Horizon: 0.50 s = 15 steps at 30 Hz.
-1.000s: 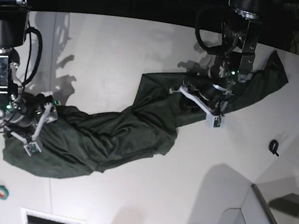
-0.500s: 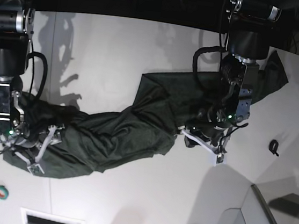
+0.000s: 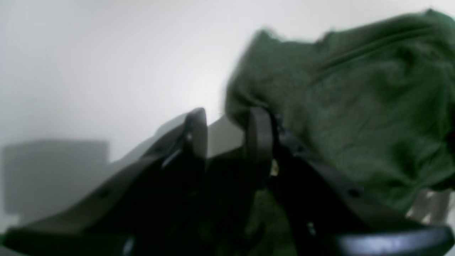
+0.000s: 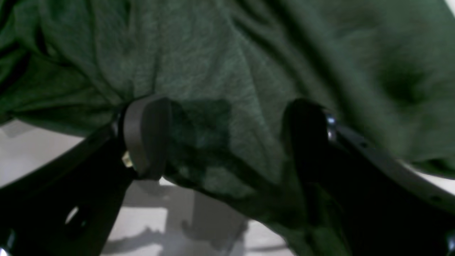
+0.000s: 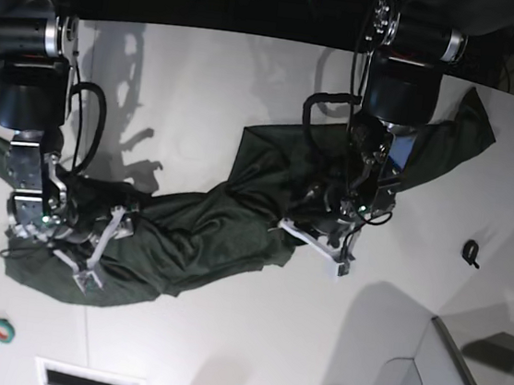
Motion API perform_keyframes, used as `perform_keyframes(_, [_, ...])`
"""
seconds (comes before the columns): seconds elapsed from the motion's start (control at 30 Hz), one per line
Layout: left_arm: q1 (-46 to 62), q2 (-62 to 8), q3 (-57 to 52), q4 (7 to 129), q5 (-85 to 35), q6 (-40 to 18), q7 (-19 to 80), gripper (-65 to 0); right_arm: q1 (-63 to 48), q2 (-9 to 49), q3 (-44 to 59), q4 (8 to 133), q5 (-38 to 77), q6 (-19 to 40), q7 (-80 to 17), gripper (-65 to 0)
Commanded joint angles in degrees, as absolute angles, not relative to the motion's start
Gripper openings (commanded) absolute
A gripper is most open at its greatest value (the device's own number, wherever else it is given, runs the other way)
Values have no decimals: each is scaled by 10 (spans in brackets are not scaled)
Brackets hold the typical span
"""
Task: Layout the t-shirt on the table in an organized manner, then fold the t-shirt properly
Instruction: 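Release the shirt and grasp the bundle with both grippers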
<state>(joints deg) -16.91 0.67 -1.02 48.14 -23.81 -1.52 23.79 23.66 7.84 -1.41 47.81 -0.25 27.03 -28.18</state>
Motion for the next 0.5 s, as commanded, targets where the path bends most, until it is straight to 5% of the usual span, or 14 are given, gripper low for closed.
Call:
perform_keyframes(0.0, [-183,11,-10,469,-233,-6,255,-449,254,82,-13,475,-1,270,-267,-165])
perform_keyframes(0.07, [-188,22,-9,449,-233,-15,254,-449,254,82,-13,464,-1,270,-264,-231])
perform_keyframes(0.17, [-194,29,-9,441,-232,-61,254,-476,254,83,-12,464,0,270,-265,-440])
perform_keyframes(0.23, [-195,39,-9,441,-230,-70,254,-583,254,84,-11,464,0,270,-265,-591])
perform_keyframes(0.27, [-195,39,-9,444,-229,-70,255,-650,254,84,-11,465,0,270,-265,-609])
perform_keyframes(0.47, [-195,37,-10,448,-229,-70,255,-650,233,87,-11,525,-1,270,-267,-620])
